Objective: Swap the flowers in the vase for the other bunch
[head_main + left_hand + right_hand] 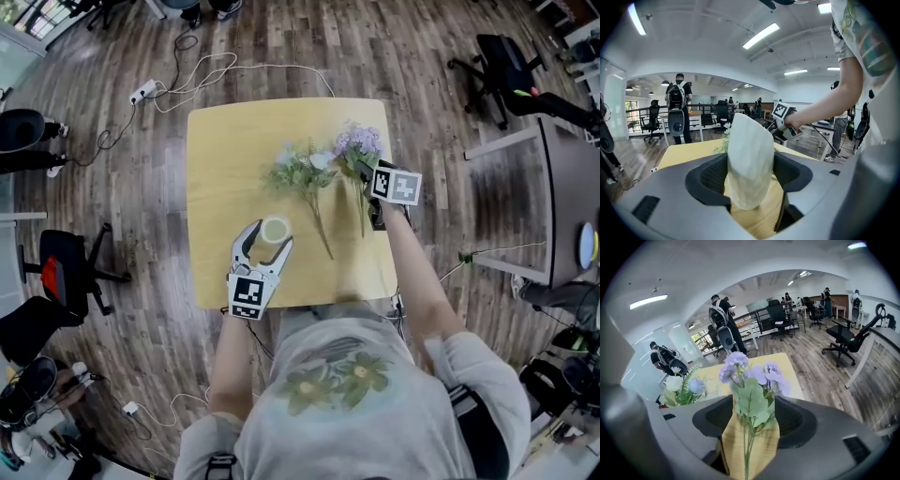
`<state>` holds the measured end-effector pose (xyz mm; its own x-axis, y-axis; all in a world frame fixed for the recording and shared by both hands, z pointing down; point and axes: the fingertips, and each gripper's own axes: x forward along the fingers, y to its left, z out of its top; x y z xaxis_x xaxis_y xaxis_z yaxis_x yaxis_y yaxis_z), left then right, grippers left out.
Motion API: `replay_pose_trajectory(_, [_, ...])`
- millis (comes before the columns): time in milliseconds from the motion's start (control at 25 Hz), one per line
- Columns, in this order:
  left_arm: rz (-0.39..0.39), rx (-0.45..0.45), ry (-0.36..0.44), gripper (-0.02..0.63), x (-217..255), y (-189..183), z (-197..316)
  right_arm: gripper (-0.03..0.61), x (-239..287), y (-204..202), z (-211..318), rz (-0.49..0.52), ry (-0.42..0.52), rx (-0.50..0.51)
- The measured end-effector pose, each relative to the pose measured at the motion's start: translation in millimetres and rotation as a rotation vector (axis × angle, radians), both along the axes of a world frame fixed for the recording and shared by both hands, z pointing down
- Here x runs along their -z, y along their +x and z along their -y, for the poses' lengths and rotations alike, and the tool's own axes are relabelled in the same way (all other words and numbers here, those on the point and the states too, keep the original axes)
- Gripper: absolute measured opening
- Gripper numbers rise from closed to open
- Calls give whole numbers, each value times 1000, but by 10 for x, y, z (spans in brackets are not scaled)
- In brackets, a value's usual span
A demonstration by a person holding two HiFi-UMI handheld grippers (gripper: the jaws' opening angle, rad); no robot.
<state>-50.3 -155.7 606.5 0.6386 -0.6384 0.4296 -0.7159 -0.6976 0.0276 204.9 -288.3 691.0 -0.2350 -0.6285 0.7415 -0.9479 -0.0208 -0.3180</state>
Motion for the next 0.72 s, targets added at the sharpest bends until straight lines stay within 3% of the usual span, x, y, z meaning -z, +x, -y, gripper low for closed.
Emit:
replay_pose_trajectory(200, [2, -4, -12, 325, -16, -7, 27, 255, -380, -38, 63, -12, -97, -12])
replay_pose_trajectory(400, [-4, -8, -12, 325, -65, -33, 27, 253, -604, -107, 75, 11, -124, -33])
replay_pose_trajectory(560, [-1, -8, -17, 325, -82, -5, 45, 136, -650, -173, 110, 106, -139, -15])
replay_pose_trajectory(720, [8, -10, -24, 325, -99, 41, 9, 83, -641, -185, 94, 203, -108, -22])
